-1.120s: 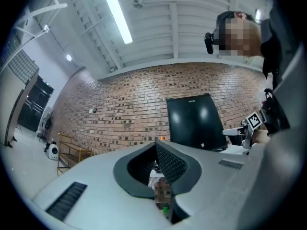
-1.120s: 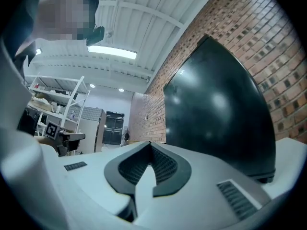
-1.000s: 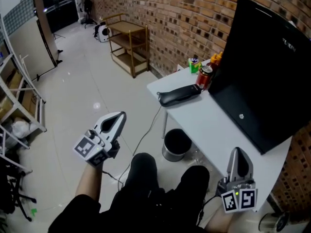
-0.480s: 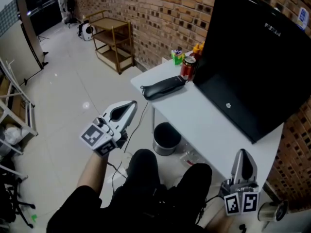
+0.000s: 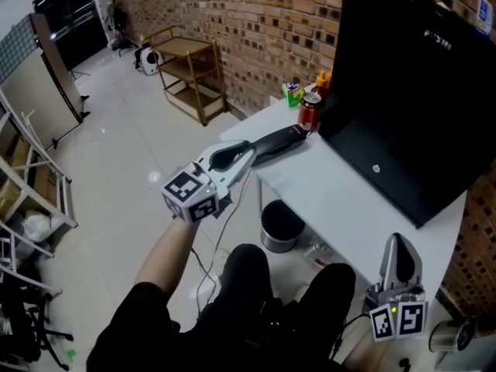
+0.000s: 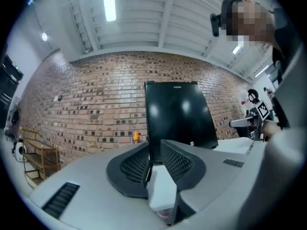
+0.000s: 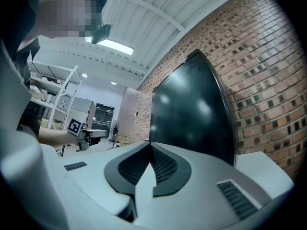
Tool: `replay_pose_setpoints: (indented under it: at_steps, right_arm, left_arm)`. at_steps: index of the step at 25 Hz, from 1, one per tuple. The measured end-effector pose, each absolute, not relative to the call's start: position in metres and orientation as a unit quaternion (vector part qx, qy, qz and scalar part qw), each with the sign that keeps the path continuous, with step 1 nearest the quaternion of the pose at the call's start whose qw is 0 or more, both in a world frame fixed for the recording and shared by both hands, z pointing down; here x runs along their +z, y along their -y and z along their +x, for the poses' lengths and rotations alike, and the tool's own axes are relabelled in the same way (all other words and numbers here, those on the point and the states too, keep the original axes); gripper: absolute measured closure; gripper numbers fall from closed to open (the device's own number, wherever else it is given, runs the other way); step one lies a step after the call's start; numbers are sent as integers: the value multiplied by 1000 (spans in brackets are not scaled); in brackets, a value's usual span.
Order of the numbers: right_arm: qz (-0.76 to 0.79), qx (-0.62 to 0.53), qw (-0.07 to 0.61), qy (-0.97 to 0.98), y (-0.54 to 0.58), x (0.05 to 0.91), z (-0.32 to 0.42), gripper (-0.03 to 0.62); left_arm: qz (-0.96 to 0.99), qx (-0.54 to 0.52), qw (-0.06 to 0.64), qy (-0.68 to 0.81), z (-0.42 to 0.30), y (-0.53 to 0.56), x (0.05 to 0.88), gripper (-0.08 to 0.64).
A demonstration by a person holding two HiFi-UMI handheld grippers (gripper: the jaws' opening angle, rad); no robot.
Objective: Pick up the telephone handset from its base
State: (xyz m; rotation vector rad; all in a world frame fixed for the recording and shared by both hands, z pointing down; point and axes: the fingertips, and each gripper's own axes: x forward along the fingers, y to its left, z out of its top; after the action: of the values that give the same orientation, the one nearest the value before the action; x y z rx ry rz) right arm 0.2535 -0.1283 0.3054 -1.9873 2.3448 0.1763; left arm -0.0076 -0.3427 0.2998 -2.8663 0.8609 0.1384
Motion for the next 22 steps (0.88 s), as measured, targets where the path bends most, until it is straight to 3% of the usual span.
replay_pose_setpoints:
  at_steps: [4,8,13,15,22]
  right_arm:
    - [-641,61,36,-764,133,305,248,583]
    - [-639,61,41,-765,133,307,246,582]
    - [-641,48,39,-765,131,310,246,583]
    - [-641,45,34,-766,132,308,244,583]
    - [-626,46,24,-778,149,316,228,583]
  left_arm:
    - [-963,-13,43,-265,19,376,309,428]
    - [-965,-89,18,-244,41,407,324,261]
    - [-957,-173,-11,-233,57,441,343,259]
    - [-954,-201,-19,-223,64,440,354,212]
    - [-946,-241,-44,-214,71,450,385,212]
